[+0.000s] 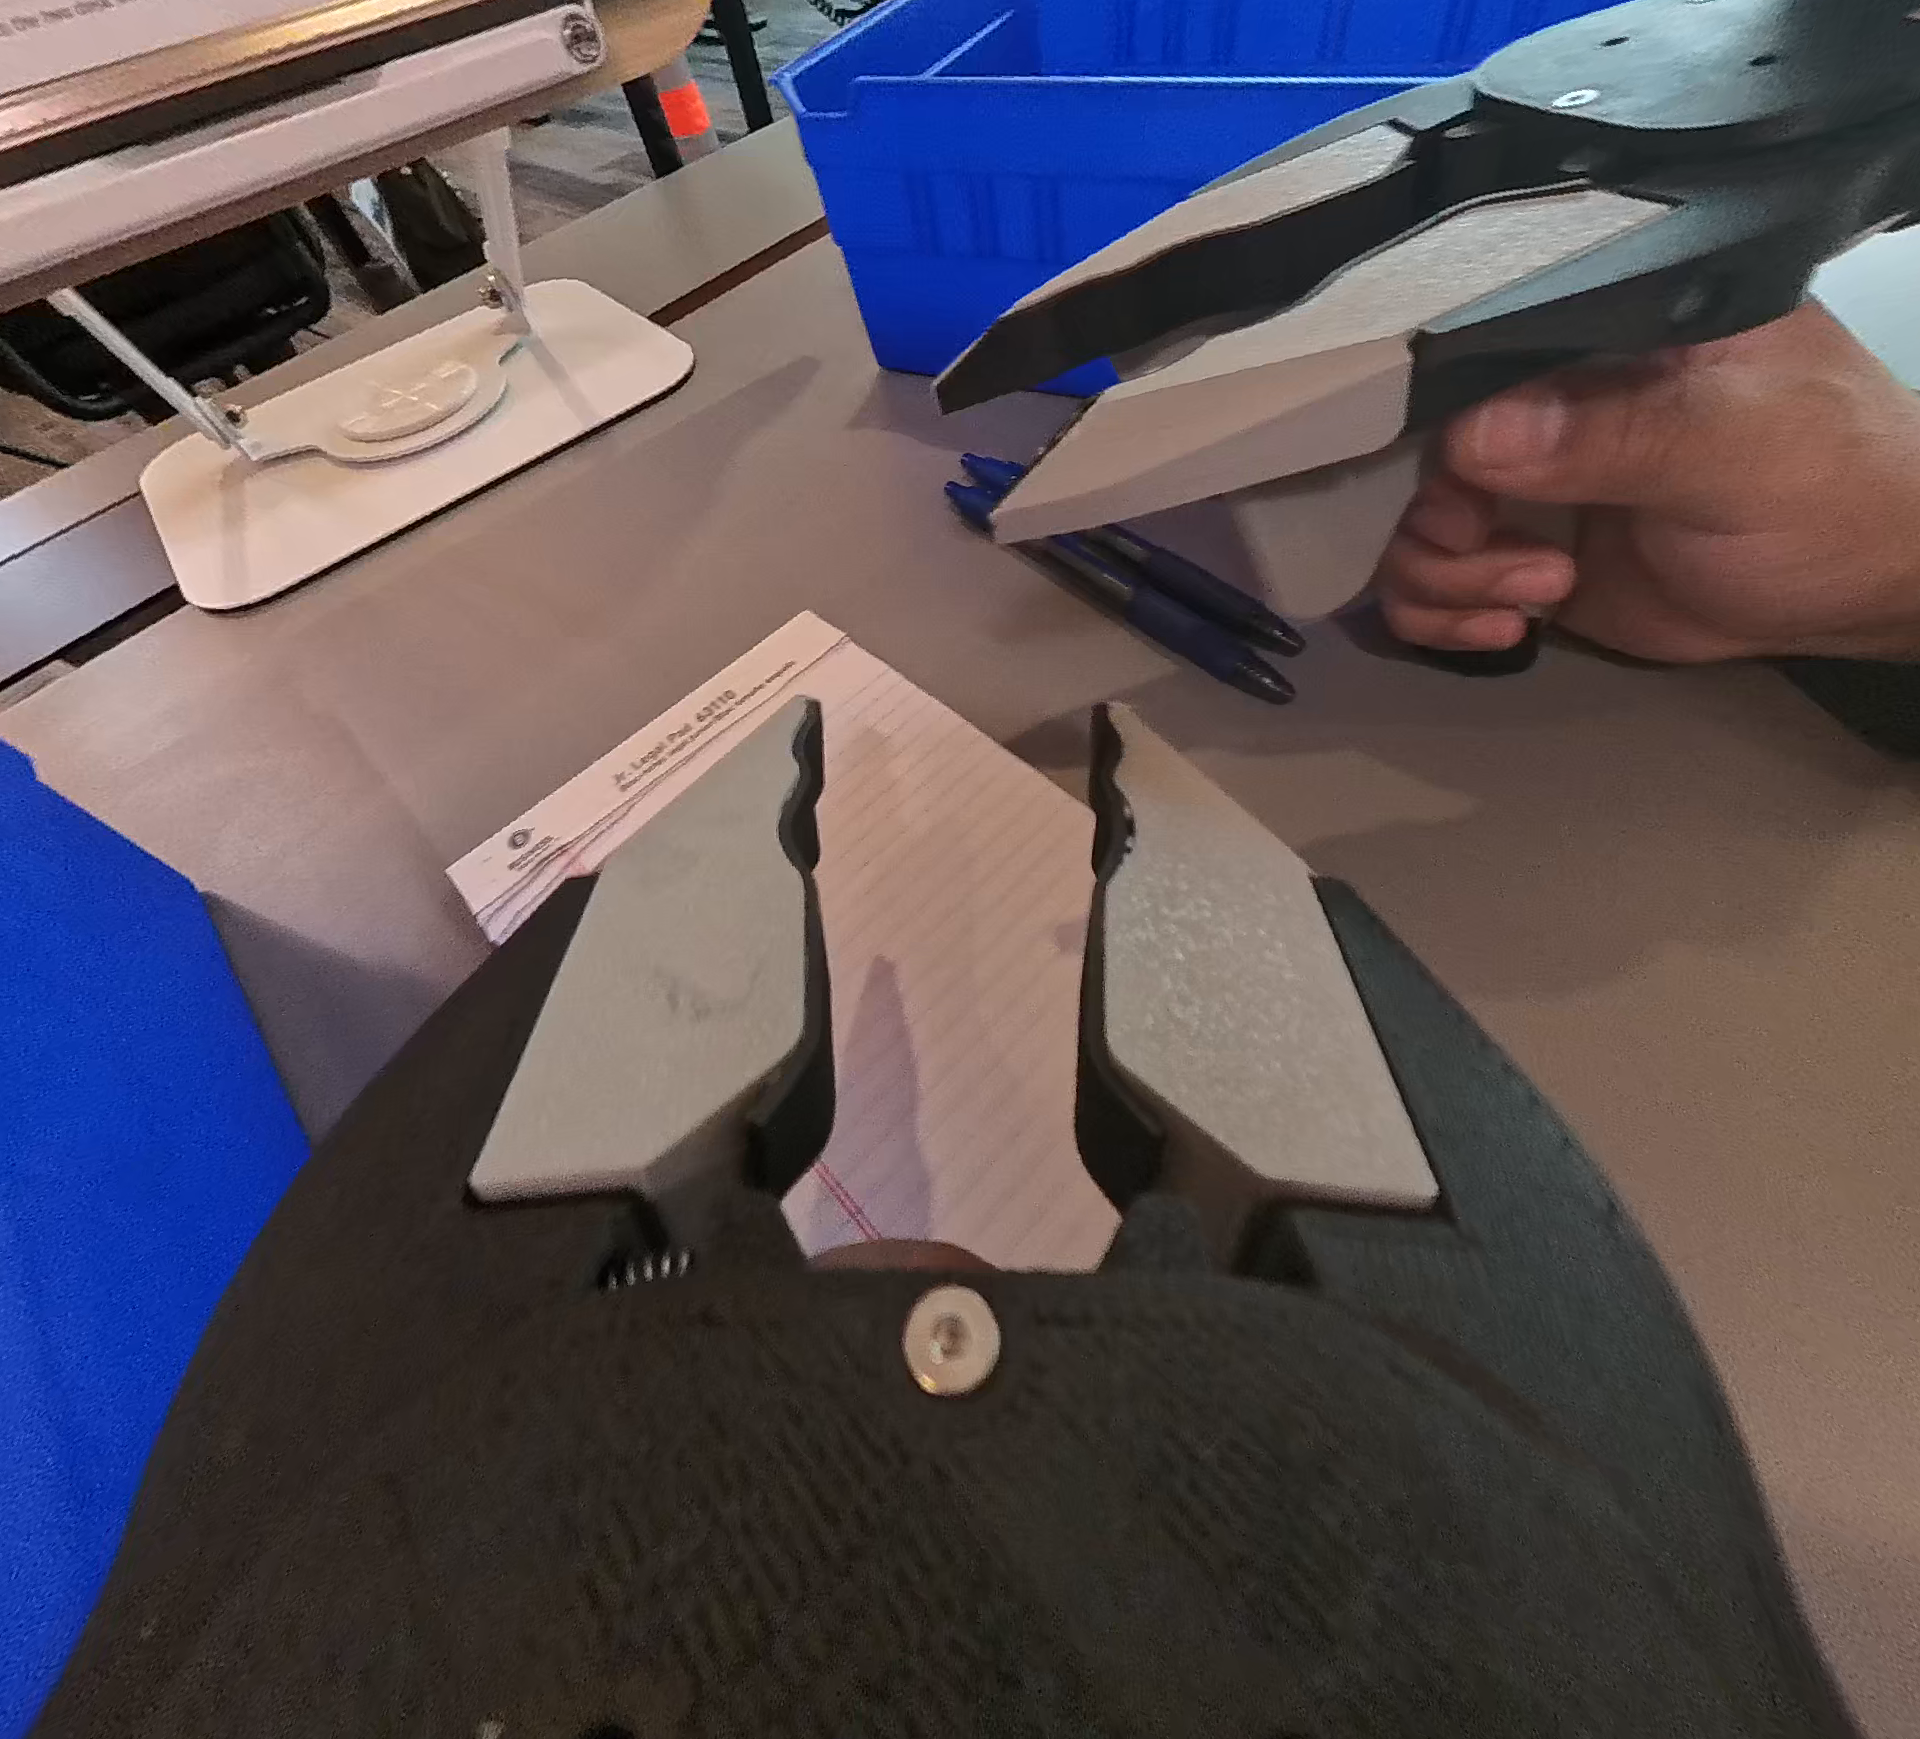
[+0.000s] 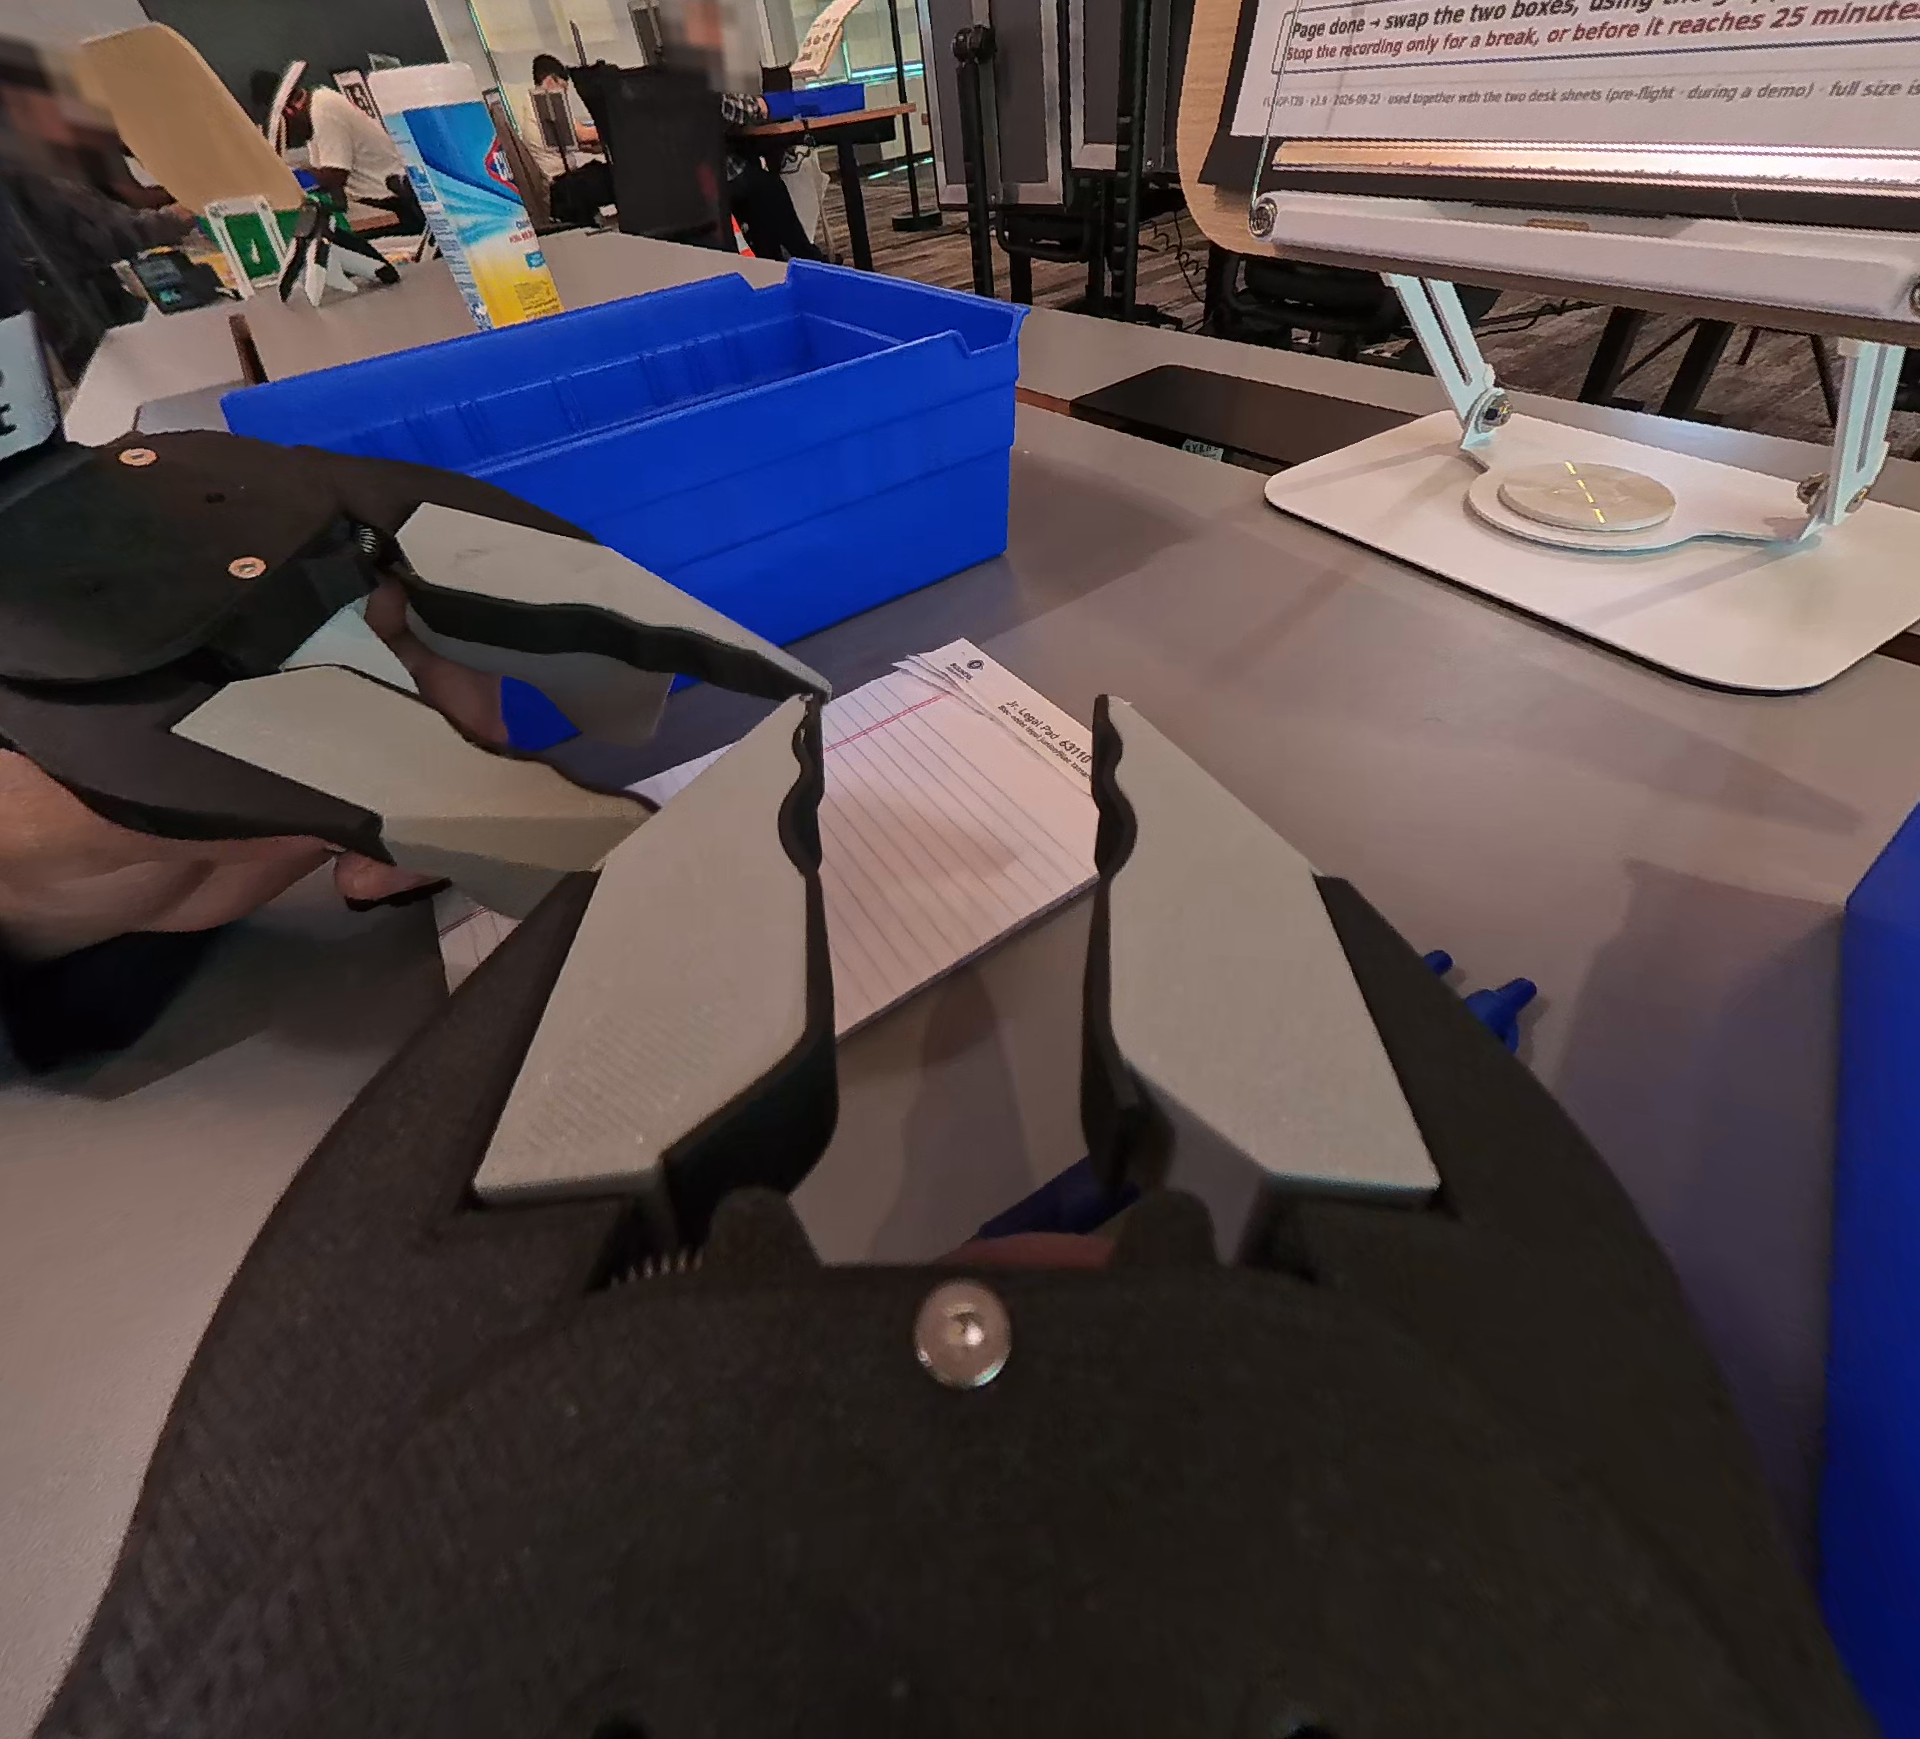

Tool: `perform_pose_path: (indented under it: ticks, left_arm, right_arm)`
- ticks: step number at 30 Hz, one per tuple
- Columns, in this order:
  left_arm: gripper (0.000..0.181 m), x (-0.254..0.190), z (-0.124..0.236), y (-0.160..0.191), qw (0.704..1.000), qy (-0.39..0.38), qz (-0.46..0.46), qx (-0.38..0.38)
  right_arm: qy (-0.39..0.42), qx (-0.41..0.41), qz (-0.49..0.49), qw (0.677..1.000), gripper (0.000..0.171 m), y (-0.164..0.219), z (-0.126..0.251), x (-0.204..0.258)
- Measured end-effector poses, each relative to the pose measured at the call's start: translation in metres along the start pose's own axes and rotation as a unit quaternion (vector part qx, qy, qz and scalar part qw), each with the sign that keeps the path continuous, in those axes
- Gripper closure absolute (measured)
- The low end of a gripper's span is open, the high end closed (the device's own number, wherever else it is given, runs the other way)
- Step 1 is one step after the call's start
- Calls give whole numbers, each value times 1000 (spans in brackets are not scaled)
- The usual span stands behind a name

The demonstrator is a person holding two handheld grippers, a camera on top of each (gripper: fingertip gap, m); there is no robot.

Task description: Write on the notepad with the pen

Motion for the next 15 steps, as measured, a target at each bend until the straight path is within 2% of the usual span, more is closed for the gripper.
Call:
perform_pose_path:
  ticks: [15]
  left_arm:
    - [133,23,1,2,999,-33,23,7]
  right_arm:
    - [-8,11,1,1000,123,1,0,1]
Point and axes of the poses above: each gripper's, where its closed fingertips meet, z back along the fingers, y out of its underside, x = y × z across the jaws, the point moved 8 cm from there along z, back along the fingers, and after that the axes turned 8 degrees about z, right-handed, at the moved point
